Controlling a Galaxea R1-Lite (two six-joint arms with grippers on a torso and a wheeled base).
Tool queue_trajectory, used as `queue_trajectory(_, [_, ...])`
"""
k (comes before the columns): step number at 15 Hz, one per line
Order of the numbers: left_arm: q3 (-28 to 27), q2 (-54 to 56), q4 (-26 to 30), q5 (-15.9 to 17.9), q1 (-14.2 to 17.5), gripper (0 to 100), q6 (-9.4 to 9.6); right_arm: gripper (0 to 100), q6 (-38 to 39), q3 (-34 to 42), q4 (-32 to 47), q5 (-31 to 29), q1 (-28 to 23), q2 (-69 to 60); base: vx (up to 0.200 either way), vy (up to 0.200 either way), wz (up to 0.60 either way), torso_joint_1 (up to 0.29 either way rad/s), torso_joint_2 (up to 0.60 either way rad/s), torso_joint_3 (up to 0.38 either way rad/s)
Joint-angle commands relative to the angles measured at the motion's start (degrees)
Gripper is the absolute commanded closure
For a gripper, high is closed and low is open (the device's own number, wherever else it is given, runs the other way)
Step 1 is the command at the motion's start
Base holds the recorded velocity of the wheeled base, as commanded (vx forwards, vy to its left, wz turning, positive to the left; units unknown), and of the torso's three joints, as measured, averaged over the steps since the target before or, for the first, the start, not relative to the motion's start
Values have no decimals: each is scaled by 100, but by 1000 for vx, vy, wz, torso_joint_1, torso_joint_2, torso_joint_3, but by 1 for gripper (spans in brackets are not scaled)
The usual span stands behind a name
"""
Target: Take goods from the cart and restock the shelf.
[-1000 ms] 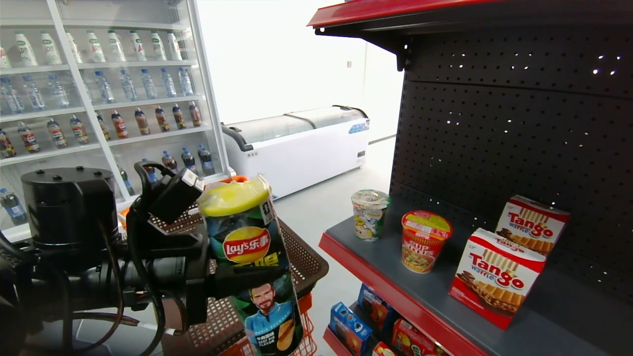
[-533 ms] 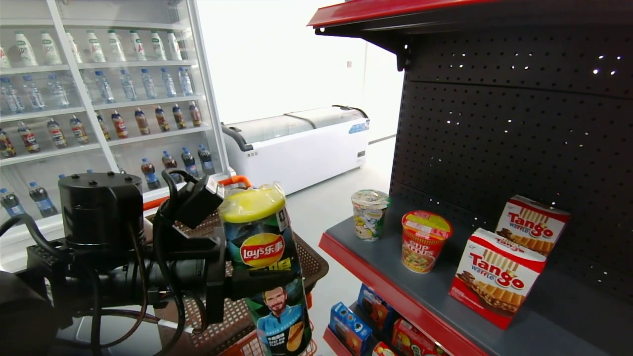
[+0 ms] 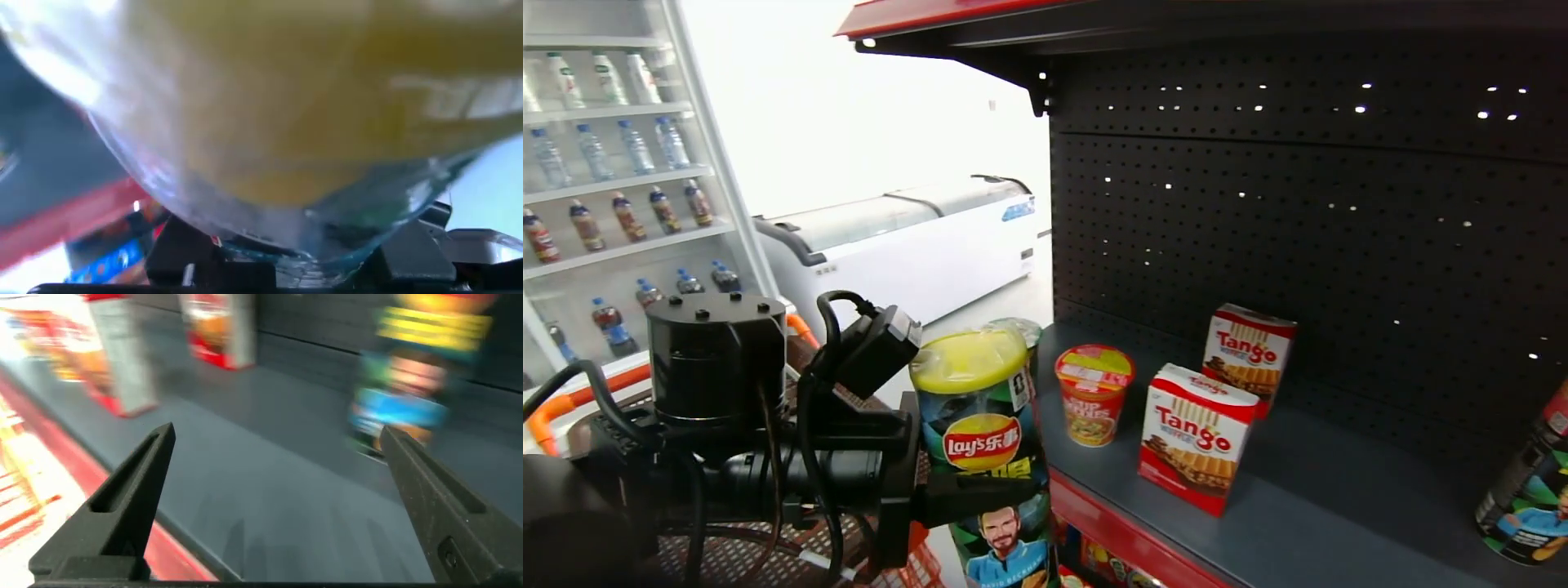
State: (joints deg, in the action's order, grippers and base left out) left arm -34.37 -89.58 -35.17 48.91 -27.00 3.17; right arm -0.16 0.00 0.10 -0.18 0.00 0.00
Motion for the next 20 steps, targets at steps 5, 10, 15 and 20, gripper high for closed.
queue_trajectory(5, [-9,169,1,400,-508,100,-1,0,-2,0,-1,1,0,9,0,0,0,0,0,0])
queue_trajectory(10, [-9,125,-113,418,-508,100,-1,0,-2,0,-1,1,0,9,0,0,0,0,0,0])
queue_trajectory(15, [0,116,-122,646,-525,100,-1,0,-2,0,-1,1,0,9,0,0,-600,1,0,2])
queue_trajectory(20, [0,98,-113,655,-517,100,-1,0,-2,0,-1,1,0,0,0,0,-600,3,3,1])
